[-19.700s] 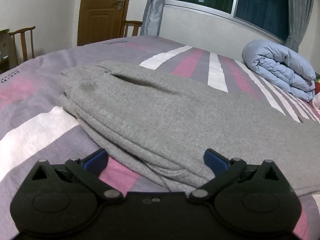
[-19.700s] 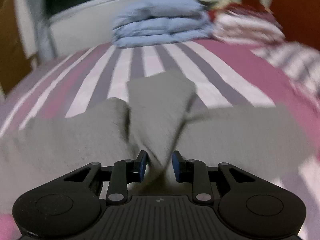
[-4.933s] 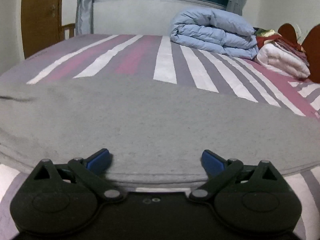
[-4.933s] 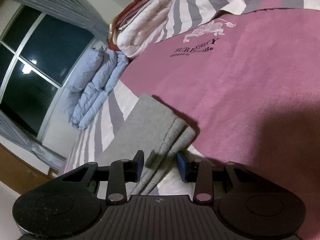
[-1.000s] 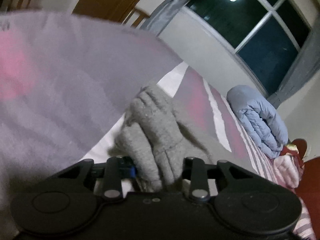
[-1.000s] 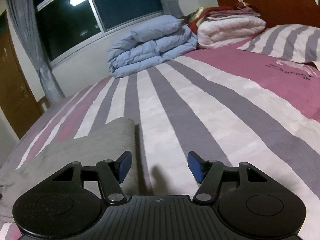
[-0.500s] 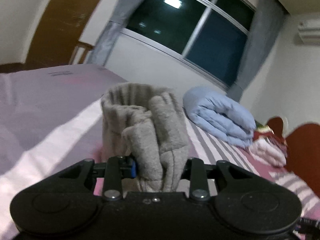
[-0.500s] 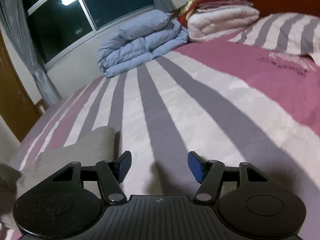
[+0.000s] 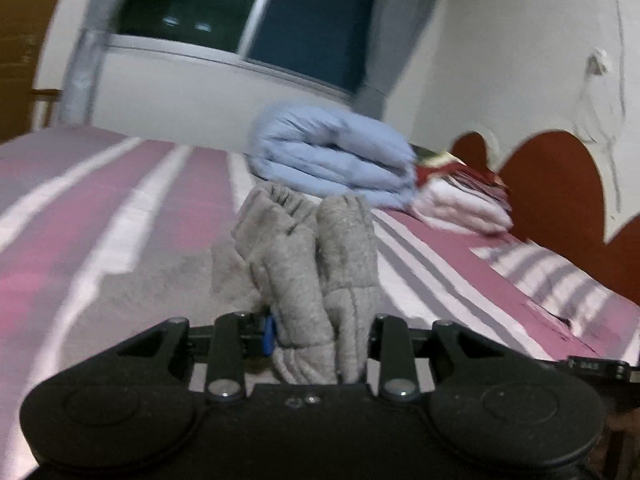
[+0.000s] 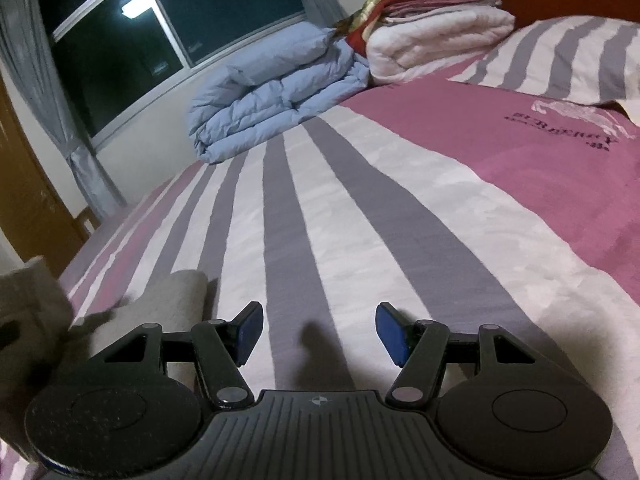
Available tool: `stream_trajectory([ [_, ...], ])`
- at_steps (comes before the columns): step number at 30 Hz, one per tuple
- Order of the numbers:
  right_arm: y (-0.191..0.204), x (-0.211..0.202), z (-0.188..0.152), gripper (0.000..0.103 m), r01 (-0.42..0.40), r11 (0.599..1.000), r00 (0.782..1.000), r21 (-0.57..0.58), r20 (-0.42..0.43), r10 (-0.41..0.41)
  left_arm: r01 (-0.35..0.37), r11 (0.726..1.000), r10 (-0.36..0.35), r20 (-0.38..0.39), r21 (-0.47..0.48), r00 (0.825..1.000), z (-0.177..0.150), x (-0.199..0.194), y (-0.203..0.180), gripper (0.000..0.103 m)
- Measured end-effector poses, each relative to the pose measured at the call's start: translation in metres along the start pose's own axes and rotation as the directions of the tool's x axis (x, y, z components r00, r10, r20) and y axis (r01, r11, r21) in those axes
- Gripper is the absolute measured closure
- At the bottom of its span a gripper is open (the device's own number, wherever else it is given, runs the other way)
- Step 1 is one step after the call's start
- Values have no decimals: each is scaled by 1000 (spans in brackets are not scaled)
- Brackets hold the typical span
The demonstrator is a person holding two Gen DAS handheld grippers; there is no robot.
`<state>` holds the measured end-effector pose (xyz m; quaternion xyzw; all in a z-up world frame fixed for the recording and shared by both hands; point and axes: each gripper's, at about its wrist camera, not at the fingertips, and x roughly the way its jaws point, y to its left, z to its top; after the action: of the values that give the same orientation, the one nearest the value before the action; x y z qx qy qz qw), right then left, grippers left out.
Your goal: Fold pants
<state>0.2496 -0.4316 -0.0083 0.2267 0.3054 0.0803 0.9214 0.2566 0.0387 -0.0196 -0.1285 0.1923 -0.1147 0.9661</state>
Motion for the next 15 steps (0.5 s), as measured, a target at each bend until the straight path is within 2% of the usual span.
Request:
stream_trajectory([
  [2, -3, -2, 1, 40, 3, 1000, 1000, 7, 1, -3, 27, 1000, -27, -31, 10, 999, -9, 14, -19, 81],
  [4, -5, -3, 1, 40, 11, 1000, 1000, 4, -2, -11, 27, 999, -23, -75, 42, 997, -21, 24, -33, 81],
  [6, -6, -3, 2, 40, 25, 1000, 1000, -8, -5, -25, -10, 995, 21, -109, 95, 994, -31, 38, -50, 81],
  [9, -8, -2, 3, 40, 44, 999, 999, -16, -13, -45, -48, 990, 65, -119, 135, 991, -45, 43, -66, 79],
  [11, -10, -1, 3, 40, 48, 999, 999, -11, -17, -48, -51, 988, 70, -125, 148, 990, -49, 46, -73, 71],
  [12, -11, -1, 3, 40, 48, 999, 999, -8, -19, -48, -27, 990, 45, -132, 138, 990, -50, 47, -74, 57],
  [13, -11, -1, 2, 40, 48, 999, 999, -7, -20, -48, 7, 993, 8, -127, 117, 992, -48, 46, -77, 37],
  [14, -10, -1, 2, 40, 49, 999, 999, -8, -21, -49, 69, 994, -57, -129, 90, 990, -48, 44, -77, 32],
  [15, -9, -1, 1, 40, 49, 999, 999, -7, -23, -49, 90, 992, -79, -125, 90, 989, -48, 41, -80, 36],
])
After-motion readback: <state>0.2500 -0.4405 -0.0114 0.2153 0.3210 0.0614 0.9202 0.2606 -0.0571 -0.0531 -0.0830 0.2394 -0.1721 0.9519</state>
